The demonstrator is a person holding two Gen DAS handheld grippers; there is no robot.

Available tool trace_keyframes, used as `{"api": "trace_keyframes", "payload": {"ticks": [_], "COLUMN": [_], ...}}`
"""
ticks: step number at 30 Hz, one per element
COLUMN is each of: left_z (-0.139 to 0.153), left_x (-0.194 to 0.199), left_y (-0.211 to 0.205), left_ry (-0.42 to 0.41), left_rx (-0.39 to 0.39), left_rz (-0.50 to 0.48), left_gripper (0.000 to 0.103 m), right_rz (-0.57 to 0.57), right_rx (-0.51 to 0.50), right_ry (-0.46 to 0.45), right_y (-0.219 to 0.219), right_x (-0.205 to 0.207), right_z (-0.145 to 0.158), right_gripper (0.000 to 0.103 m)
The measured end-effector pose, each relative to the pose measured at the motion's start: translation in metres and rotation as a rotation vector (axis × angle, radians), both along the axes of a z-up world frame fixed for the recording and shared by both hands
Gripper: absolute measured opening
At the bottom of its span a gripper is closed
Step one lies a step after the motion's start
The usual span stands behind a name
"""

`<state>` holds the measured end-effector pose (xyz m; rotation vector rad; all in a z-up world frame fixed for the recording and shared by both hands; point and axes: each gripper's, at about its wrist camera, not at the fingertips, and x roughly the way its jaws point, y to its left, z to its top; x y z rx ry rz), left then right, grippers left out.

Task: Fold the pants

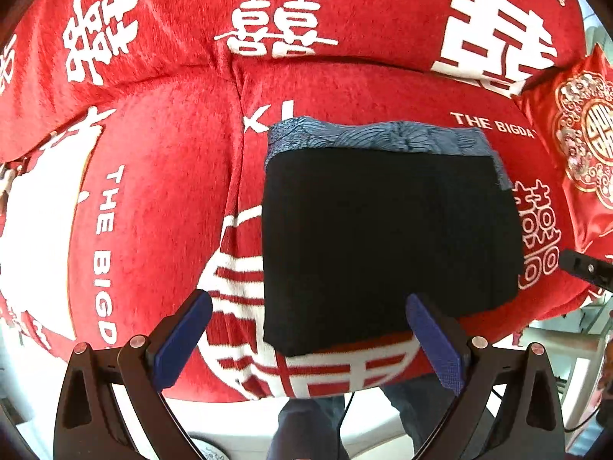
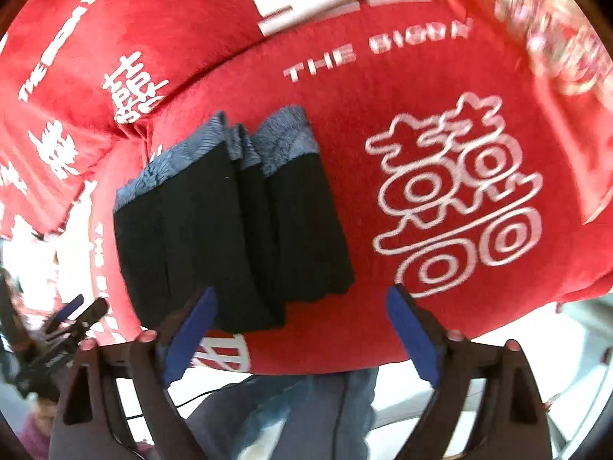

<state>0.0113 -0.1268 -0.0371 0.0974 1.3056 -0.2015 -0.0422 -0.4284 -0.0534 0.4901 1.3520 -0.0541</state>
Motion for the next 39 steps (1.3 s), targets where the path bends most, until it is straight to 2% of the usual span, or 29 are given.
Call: {"api": "trace_keyframes", "payload": {"ticks": [4, 8, 14, 17, 25, 31, 39], "left_z": [0.029, 0.056, 0.082, 0.091, 0.108, 0.116, 0.128], "left_x": [-0.013, -0.024, -0.036, -0.041, -0.046, -0.048, -0.057], "left_y": [-0.001, -0.002, 0.002, 0.004, 0.003, -0.011, -0.033], "left_ry": [-0.046, -0.087, -0.095, -0.105, -0.117, -0.106, -0.109], "left_rx": [0.020, 0.048, 0.065, 0.072, 0.078, 0.071, 0.090], "left_rz": [0.008, -0.012, -0.041, -0.048, -0.013, 0.044, 0.070], "left_gripper": [0.102, 0.102, 0.102, 0.102, 0.102, 0.101, 0.102], "right_rz": [0.050, 0.079, 0.060, 0.054, 0.068, 0.133, 0.172], "right_rx": [-0.087, -0.171, -0.133, -0.138, -0.134, -0.156, -0.126], "right_ry": [-0.040, -0.035, -0.004, -0.020, -0.012, 0.000, 0.006], "right_y": [0.028, 0.057, 0.082, 0.088, 0.085, 0.076, 0.053], "right_x": [-0.012, -0.023, -0.037, -0.041, -0.034, -0.030, -0.026], "right_z": [0.033, 0.058, 0.082, 0.096, 0.112, 0.125, 0.133], "right_gripper": [0.098, 0.098, 0.098, 0.098, 0.098, 0.098, 0.098]}}
